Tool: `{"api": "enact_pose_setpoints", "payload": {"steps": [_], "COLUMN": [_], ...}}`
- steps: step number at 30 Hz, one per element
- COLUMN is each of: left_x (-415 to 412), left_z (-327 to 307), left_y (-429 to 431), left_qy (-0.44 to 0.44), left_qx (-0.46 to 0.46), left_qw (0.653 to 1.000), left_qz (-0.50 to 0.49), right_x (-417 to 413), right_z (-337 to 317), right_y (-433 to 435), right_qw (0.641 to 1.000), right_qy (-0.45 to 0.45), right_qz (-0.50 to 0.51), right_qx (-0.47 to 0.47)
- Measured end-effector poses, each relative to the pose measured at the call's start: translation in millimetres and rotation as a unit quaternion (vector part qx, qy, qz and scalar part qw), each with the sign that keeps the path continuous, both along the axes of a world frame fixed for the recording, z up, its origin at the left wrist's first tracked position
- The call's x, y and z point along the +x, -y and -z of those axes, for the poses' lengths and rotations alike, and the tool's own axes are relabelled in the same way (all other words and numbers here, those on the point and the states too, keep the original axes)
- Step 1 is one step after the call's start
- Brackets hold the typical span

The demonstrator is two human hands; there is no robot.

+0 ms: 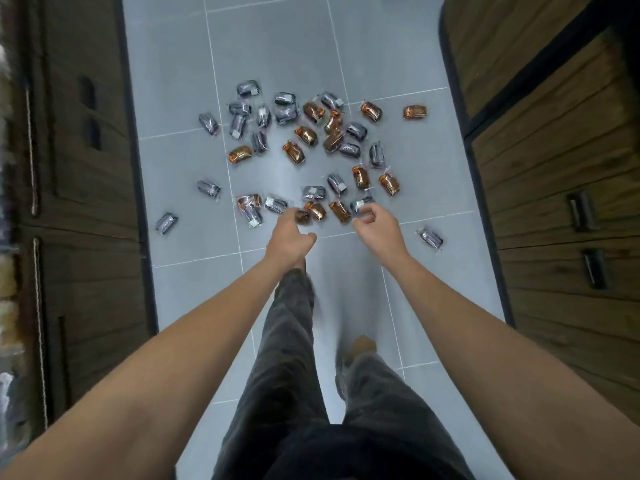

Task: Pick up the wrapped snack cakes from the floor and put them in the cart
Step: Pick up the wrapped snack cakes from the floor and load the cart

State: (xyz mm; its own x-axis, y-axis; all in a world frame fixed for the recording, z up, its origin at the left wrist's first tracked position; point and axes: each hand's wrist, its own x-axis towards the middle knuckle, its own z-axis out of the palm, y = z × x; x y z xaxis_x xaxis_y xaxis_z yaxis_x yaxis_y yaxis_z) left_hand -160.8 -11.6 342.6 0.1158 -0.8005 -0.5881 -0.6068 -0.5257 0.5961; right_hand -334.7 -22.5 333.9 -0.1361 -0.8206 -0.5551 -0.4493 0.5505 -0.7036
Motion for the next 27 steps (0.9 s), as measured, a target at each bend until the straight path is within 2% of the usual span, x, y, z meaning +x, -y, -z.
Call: {"api": "enact_pose_setpoints", "payload": {"steps": [6, 12, 18, 23, 27], "left_x": [31, 47, 44, 41, 48], "left_z": [59, 159, 282, 386, 457], "left_y": [83, 141, 171, 175, 177], "left_qy": [0.029, 0.062, 0.026, 0.035, 0.050], "left_qx": [0.013, 0.030, 0.067, 0.068, 0.049], "left_qw": [0.995, 0.989, 0.992, 0.993, 0.990], "left_qz": [0.094, 0.130, 0.103, 0.086, 0.124], "right_x": [35, 55, 72, 77, 76], "right_z": [61, 148, 265, 375, 454], "right_y": [71, 130, 173, 185, 187], "right_qw": [0.998, 0.996, 0.993, 0.993, 0.991], "right_qy": [-0.034, -0.030, -0.026, -0.024, -0.048], "right_qz": [0.023, 0.019, 0.002, -0.050, -0.079], "right_qx": [0.038, 0.083, 0.113, 0.104, 0.094]}}
